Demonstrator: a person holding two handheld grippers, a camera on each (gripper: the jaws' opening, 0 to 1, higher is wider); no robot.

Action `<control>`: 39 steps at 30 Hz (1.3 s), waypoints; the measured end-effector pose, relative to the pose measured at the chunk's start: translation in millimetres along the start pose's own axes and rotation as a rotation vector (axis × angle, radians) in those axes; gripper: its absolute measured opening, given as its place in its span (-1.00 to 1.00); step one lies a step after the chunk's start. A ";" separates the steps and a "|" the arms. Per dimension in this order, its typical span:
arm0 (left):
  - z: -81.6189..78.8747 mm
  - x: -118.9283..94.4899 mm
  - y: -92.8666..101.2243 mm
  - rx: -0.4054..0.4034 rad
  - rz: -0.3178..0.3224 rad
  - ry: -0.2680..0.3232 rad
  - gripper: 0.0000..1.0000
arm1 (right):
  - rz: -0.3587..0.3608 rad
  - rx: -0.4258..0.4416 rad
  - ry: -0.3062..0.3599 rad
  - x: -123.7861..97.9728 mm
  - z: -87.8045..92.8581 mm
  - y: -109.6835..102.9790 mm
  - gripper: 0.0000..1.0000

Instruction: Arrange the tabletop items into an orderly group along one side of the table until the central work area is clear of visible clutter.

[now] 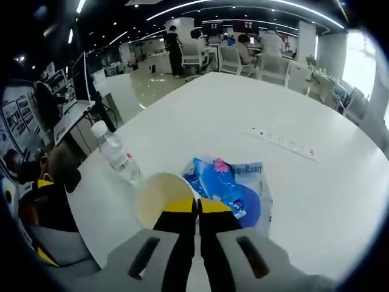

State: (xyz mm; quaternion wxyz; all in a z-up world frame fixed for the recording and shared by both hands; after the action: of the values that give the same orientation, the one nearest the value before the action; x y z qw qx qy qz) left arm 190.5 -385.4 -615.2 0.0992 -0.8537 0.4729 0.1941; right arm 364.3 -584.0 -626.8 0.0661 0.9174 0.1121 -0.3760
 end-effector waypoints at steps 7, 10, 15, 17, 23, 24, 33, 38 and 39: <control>0.6 0.1 -0.2 -0.003 -0.001 -0.001 0.99 | -0.016 0.026 -0.026 9.8 1.7 -8.2 -1.00; 0.9 0.3 0.0 -0.005 -0.001 -0.003 0.99 | -0.028 0.044 -0.040 15.0 1.3 -13.5 -1.00; 1.3 0.4 0.2 -0.006 0.000 -0.003 0.99 | -0.049 0.076 -0.065 22.1 1.9 -23.3 -1.00; 2.4 0.7 0.4 -0.006 0.003 -0.007 0.99 | -0.072 0.110 -0.084 24.9 3.0 -29.1 -1.00; 4.9 1.6 1.9 0.000 0.007 -0.024 0.99 | -0.073 0.168 -0.101 31.9 3.5 -36.2 -1.00; 4.8 1.7 2.1 -0.001 0.008 -0.023 0.99 | -0.073 0.172 -0.104 32.9 4.0 -37.5 -1.00; 5.4 1.1 1.2 -0.007 0.004 -0.024 0.99 | -0.097 0.189 -0.129 42.8 6.7 -55.2 -1.00; 4.6 -0.5 -1.3 -0.016 -0.005 -0.014 0.99 | -0.108 0.173 -0.139 48.4 7.7 -63.7 -1.00; 4.7 -0.6 -1.4 -0.017 -0.005 -0.015 0.99 | -0.111 0.181 -0.141 49.3 7.3 -65.1 -1.00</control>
State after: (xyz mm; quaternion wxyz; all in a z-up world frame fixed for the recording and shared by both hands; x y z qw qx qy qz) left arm 190.3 -382.5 -619.3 0.0959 -0.8542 0.4685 0.2041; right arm 376.8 -514.9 -669.1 -0.0299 0.8833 0.1235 -0.4513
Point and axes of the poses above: the point that each gripper's makers call its tool centre point, and the gripper's own axes: x roughly forward along the fingers, y roughly to its right, z roughly out of its underside, the point moved 1 cm from there along -x, roughly backward along the fingers, and after that the axes turned 10 degrees about z, right-handed, at the moved point
